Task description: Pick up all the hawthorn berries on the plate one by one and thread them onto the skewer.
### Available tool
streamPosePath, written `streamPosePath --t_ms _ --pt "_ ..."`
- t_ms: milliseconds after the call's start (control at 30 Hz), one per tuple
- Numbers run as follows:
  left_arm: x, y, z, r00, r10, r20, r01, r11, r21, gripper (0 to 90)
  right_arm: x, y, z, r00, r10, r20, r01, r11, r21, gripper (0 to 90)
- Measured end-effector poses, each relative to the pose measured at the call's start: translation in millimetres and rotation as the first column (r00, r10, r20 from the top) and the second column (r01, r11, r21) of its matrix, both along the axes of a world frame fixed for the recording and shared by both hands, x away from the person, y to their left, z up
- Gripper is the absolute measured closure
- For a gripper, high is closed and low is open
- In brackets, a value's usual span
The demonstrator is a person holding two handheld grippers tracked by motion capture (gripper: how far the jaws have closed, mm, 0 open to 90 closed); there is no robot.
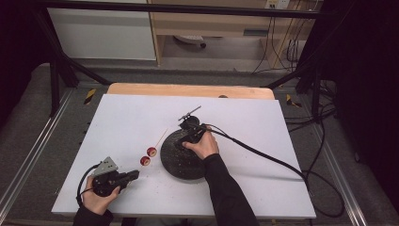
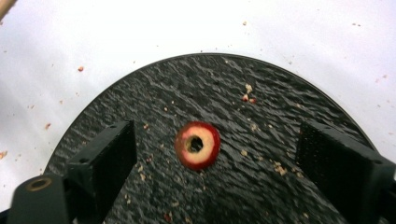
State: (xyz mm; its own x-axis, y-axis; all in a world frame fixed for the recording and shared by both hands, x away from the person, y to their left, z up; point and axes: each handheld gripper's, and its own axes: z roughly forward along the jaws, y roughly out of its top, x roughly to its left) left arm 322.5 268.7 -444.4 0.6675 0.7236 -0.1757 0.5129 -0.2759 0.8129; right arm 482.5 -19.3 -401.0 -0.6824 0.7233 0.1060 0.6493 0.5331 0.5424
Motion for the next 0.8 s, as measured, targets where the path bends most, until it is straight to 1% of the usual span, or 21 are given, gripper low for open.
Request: streamPosePath --t_ms 100,267,300,367,467,667,800 --pt "-0.1 0.1 0.0 1.0 0.0 0.0 0.0 1.0 0.0 88.5 2.3 2.4 -2.7 1.0 0.007 -0.005 -0.007 1.0 0.005 18.4" --pt "-0.1 -0.8 -0.2 1.0 0.001 -0.002 -0.001 1.0 -0.002 88.5 5.7 4.2 -6.3 0.9993 -0.012 -0.036 0.013 0.9996 0.024 25.8" --pt "-0.1 -1.0 -0.2 1.0 0.0 -0.002 0.0 1.0 -0.003 88.5 6.1 4.3 -7.0 0.9991 -0.014 -0.041 0.015 0.9997 0.02 27.2" --pt "0.0 -0.8 -0.2 1.0 0.0 -0.002 0.0 1.0 -0.003 88.4 6.6 4.9 -8.4 0.9983 -0.017 -0.056 0.019 0.9995 0.026 30.4" --pt "0.0 -0.5 -0.2 1.0 0.001 -0.002 -0.001 1.0 -0.003 88.5 7.1 4.7 -10.1 0.9971 -0.015 -0.075 0.017 0.9996 0.021 35.6" --pt "0.1 -0.3 -0.3 1.0 0.0 -0.002 0.0 1.0 -0.002 88.5 7.0 5.6 -12.3 0.9919 -0.025 -0.124 0.03 0.9991 0.031 43.6" --pt "0.1 -0.3 -0.4 1.0 0.0 -0.003 0.0 1.0 -0.003 88.4 6.3 6.1 -13.4 0.9907 -0.03 -0.133 0.035 0.9989 0.032 49.4"
